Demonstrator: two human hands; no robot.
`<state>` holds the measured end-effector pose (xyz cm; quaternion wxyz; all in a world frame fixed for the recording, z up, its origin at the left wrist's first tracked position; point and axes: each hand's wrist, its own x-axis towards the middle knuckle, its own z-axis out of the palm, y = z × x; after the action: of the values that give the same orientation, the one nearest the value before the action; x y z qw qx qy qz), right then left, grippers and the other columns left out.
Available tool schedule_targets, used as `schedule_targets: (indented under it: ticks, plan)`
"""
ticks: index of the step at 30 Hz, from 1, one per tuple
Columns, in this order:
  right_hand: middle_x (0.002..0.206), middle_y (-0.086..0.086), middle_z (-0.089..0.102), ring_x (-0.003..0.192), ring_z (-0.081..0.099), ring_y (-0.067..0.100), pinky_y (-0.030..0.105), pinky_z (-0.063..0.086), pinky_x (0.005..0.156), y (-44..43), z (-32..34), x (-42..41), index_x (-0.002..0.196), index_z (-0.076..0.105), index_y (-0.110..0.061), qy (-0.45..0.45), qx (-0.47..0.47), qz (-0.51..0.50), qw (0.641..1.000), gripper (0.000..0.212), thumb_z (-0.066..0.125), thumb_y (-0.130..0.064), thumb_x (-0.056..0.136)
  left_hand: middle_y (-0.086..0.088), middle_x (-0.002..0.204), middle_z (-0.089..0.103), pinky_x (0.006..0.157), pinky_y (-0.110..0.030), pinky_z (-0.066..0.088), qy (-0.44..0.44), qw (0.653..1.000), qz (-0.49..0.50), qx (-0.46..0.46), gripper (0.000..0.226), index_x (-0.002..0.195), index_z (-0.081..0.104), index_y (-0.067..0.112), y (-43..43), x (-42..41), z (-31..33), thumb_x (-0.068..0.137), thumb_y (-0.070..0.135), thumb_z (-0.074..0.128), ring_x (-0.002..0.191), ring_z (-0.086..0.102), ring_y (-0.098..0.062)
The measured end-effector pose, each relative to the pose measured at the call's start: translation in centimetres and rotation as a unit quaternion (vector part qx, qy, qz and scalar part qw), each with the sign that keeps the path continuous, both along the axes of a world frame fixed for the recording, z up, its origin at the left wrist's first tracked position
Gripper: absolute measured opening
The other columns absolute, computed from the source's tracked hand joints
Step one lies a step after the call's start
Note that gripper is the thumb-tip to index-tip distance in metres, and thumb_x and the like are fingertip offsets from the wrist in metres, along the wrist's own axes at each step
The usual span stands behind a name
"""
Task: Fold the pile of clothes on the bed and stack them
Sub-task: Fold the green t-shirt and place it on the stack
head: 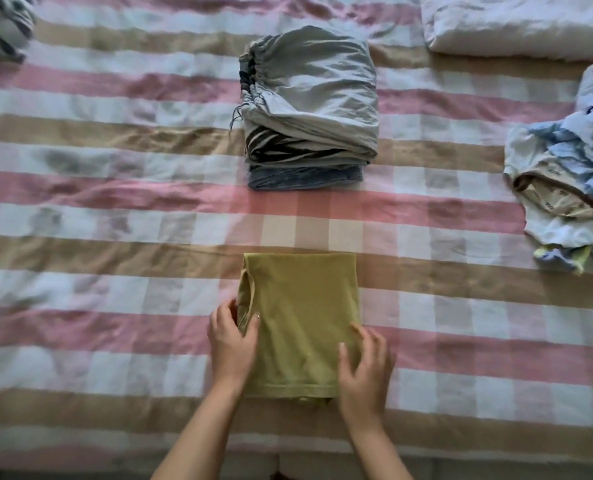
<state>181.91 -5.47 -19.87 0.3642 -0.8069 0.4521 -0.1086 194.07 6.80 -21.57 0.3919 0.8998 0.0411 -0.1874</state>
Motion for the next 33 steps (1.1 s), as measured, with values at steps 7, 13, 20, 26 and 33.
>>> schedule_targets:
  ticks: [7,13,20,26,33]
  plan:
    - [0.101,0.003,0.062,0.093,0.057,0.016,0.027,0.043,0.077,-2.0,-1.5,0.5,0.115,0.057,-0.008,0.036,0.267,-0.107,0.957,0.033,0.063,-0.025,0.087,-0.001,0.091,0.062,0.073,-0.032,0.045,0.14,0.989,0.04,-0.017,0.03,0.103,0.055,0.007,1.0,-1.4,0.0,0.081,0.021,0.07,0.086,0.058,-0.023]
    - [0.088,-0.005,0.066,0.08,0.061,0.007,0.013,0.045,0.061,-3.0,0.6,-0.2,0.09,0.059,-0.02,-0.001,0.342,-0.072,0.937,0.01,0.062,-0.011,0.087,-0.002,0.082,0.068,0.068,-0.028,0.051,0.154,0.976,0.064,-0.137,0.003,0.085,0.062,0.013,1.0,-1.8,3.0,0.085,0.011,0.064,0.082,0.064,-0.021]
    - [0.083,-0.008,0.069,0.075,0.065,0.003,0.017,0.049,0.063,-6.3,9.2,2.3,0.093,0.062,-0.022,-0.087,0.335,-0.067,0.936,0.02,0.065,-0.005,0.083,0.006,0.076,0.072,0.06,-0.013,0.048,0.073,0.974,0.061,-0.207,0.009,0.085,0.066,0.017,-1.4,1.3,11.6,0.087,0.01,0.06,0.07,0.064,-0.002]
    - [0.093,-0.005,0.069,0.086,0.065,0.012,0.032,0.052,0.075,-13.5,16.8,12.2,0.102,0.065,-0.02,-0.18,0.263,-0.021,0.948,0.018,0.065,-0.014,0.085,0.006,0.087,0.073,0.069,-0.019,0.052,0.014,0.956,0.036,-0.289,0.011,0.096,0.065,0.02,-8.0,11.4,19.0,0.089,0.014,0.059,0.081,0.067,-0.006]
    - [0.088,-0.01,0.062,0.076,0.057,-0.001,0.005,0.046,0.06,-22.0,17.9,27.7,0.1,0.059,-0.02,-0.246,0.204,0.027,0.947,0.014,0.061,-0.013,0.088,-0.002,0.099,0.064,0.068,-0.021,0.053,0.0,0.939,-0.001,-0.343,0.026,0.112,0.055,0.014,-16.6,26.2,19.6,0.087,0.009,0.061,0.083,0.062,-0.011]
